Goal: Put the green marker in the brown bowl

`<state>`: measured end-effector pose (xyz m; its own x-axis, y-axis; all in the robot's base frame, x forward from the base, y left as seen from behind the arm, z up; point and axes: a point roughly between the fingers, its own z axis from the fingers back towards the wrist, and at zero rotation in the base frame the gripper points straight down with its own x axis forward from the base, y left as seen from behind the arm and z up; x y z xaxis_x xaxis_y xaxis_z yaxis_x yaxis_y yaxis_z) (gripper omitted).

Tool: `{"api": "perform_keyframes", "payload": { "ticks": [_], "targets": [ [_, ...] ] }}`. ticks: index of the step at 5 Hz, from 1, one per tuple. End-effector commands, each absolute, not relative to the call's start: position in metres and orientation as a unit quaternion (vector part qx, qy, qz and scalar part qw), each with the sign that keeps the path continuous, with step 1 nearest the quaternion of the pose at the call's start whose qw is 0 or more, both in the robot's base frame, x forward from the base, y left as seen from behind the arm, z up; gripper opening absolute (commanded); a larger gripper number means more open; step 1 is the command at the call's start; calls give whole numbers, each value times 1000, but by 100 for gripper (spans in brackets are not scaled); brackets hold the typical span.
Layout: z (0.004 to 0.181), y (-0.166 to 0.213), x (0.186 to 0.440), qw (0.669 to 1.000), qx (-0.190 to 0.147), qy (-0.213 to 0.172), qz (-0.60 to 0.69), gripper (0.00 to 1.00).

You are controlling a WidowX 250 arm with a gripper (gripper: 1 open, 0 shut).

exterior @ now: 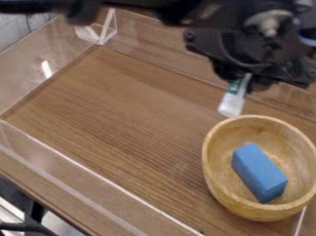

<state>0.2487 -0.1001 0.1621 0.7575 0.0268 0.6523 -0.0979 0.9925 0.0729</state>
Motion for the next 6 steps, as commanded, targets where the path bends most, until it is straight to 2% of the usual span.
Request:
{"api": "perform_keyframes", "payload": {
  "ticks": [1, 3, 6],
  "targets": [
    [178, -117, 252, 929, 38, -366, 42, 0],
    [171, -134, 243, 932, 42, -357, 42, 0],
    [137, -159, 240, 939, 44, -340, 15, 0]
  ]
}}
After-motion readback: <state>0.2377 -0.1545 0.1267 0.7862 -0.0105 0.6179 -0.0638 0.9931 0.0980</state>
